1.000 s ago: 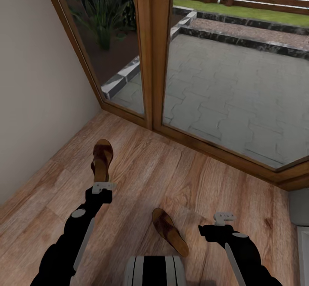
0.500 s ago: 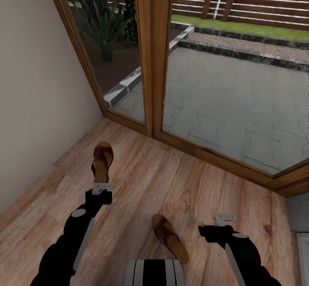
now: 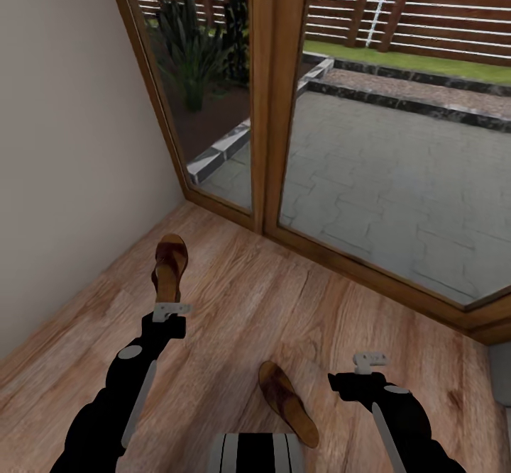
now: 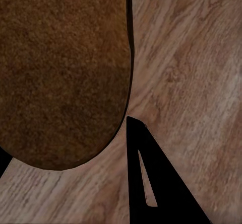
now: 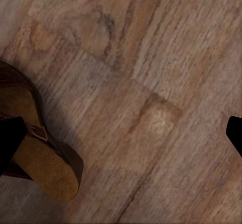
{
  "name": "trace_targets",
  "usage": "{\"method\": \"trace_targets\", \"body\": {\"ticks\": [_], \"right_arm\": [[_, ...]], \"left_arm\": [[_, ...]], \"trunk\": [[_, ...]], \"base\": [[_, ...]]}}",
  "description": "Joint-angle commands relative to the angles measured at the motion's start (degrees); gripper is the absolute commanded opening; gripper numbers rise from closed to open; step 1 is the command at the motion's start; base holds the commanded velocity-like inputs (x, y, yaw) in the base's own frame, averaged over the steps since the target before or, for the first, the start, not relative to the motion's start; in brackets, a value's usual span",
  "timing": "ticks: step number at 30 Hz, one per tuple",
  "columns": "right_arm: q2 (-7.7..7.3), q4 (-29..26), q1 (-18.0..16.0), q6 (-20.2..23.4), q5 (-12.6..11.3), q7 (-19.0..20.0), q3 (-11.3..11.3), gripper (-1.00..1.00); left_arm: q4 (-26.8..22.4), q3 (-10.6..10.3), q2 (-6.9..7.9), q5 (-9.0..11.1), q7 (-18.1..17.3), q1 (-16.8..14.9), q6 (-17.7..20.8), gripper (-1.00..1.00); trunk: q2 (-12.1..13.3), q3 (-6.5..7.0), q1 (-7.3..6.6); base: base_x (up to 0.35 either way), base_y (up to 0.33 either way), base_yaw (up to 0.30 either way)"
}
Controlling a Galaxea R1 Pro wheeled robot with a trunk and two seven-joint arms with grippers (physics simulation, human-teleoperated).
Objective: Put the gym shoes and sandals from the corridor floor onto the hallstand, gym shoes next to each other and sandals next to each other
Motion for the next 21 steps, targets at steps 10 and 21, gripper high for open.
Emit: {"method": "trace_targets", "body": {"ticks": [10, 21], "right_arm": [[-0.01, -0.1, 0.0, 0.3, 0.0, 0.0, 0.0, 1.00], [-0.01, -0.1, 0.0, 0.3, 0.0, 0.0, 0.0, 1.00]], "left_arm": [[-0.1, 0.0, -0.02, -0.3, 0.0, 0.0, 0.3, -1.00], [-0.1, 0.0, -0.02, -0.3, 0.0, 0.0, 0.3, -1.00]], "trunk": [[0.0, 0.76, -0.01], [0.0, 1.65, -0.01]], "base": [[-0.140, -0.056, 0.145], [-0.194, -0.074, 0.146]]}}
